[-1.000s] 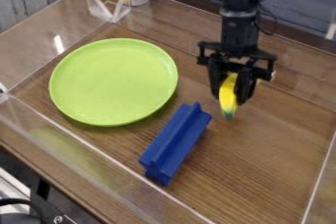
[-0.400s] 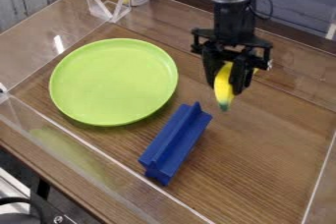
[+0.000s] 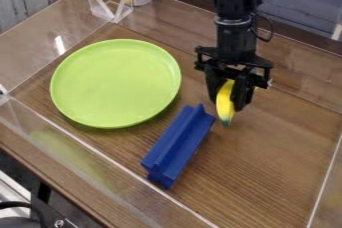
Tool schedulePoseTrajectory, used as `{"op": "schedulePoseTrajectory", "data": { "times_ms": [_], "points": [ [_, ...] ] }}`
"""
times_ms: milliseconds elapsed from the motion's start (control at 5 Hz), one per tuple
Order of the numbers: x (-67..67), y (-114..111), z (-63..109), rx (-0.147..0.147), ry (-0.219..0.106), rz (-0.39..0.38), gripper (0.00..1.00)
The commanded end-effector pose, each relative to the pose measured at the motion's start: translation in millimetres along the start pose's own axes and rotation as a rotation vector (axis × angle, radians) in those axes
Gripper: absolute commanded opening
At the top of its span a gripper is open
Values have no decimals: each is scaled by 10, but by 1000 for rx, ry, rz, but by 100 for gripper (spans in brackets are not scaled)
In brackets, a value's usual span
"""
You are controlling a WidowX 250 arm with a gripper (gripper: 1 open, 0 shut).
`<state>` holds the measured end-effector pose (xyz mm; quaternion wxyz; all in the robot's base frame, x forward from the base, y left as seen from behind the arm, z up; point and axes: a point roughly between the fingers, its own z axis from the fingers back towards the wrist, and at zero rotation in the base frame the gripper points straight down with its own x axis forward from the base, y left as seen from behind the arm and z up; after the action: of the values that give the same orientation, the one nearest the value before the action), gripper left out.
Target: Remove the banana from inside the green plate and put it on the table
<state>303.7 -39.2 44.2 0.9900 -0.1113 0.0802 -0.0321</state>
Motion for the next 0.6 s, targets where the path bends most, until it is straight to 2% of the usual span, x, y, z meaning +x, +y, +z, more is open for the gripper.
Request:
{"op": "schedulePoseTrajectory", "data": {
  "times_ms": [0, 200, 400],
  "points": [
    [34, -16, 341, 0, -99, -10, 0],
    [77, -22, 376, 1, -127, -6, 0],
    [125, -26, 293, 2, -127, -7, 0]
  ]
}}
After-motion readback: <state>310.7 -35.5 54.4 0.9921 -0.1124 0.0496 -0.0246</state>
